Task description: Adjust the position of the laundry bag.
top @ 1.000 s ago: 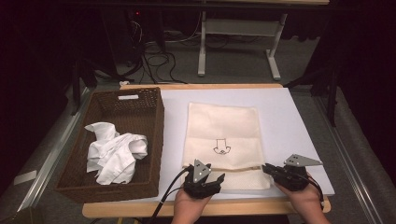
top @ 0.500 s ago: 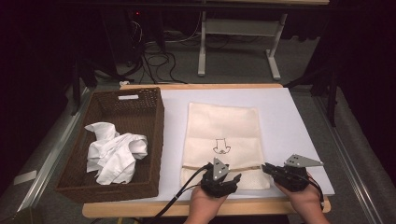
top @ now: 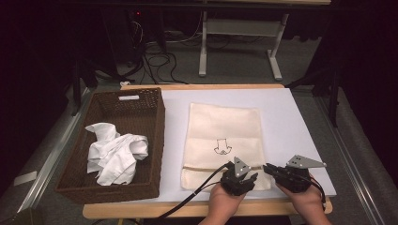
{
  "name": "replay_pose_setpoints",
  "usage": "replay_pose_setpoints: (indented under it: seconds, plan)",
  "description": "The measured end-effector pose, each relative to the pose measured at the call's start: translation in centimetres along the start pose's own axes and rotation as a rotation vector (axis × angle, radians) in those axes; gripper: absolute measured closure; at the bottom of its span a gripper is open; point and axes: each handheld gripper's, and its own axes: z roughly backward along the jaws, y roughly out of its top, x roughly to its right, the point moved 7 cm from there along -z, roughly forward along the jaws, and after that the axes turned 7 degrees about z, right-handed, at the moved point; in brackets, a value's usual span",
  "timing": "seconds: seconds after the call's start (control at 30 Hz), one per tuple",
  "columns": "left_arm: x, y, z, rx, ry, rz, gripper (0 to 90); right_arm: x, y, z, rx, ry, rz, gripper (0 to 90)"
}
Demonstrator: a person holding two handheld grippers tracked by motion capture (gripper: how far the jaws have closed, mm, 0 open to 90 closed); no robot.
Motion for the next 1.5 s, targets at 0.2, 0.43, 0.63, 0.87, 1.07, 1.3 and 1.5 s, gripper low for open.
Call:
replay_pose_setpoints:
  seconds: [0.2,0.43,0.63,0.87,1.07,1.3,1.5]
  plan:
    - [0.3,0.3,-0.7,0.017,-0.011,0.021,67.4,0.1,0.0,0.1,0.006,0.004,-0.013,84.6]
    - [0.3,0.5,-0.8,0.027,-0.007,0.024,76.6,0.3,-0.1,0.0,0.009,0.003,-0.017,84.6]
    - [0.6,0.6,-0.7,0.031,-0.016,0.014,83.0,0.3,0.0,0.0,0.009,0.003,-0.015,84.5]
    - [0.6,0.5,-0.6,0.034,0.014,-0.001,80.7,0.3,0.0,0.1,0.008,0.002,-0.012,84.5]
    - [0.4,0.5,-1.3,0.034,0.016,0.018,66.3,0.2,0.0,0.0,0.006,0.003,-0.006,84.6]
    - [0.4,0.4,-1.2,0.028,0.015,0.009,77.0,0.3,-0.1,0.1,0.006,0.002,-0.013,84.6]
    - [0.7,0.4,-0.9,0.027,-0.019,-0.002,81.9,0.3,-0.1,0.0,0.006,0.003,-0.011,84.5]
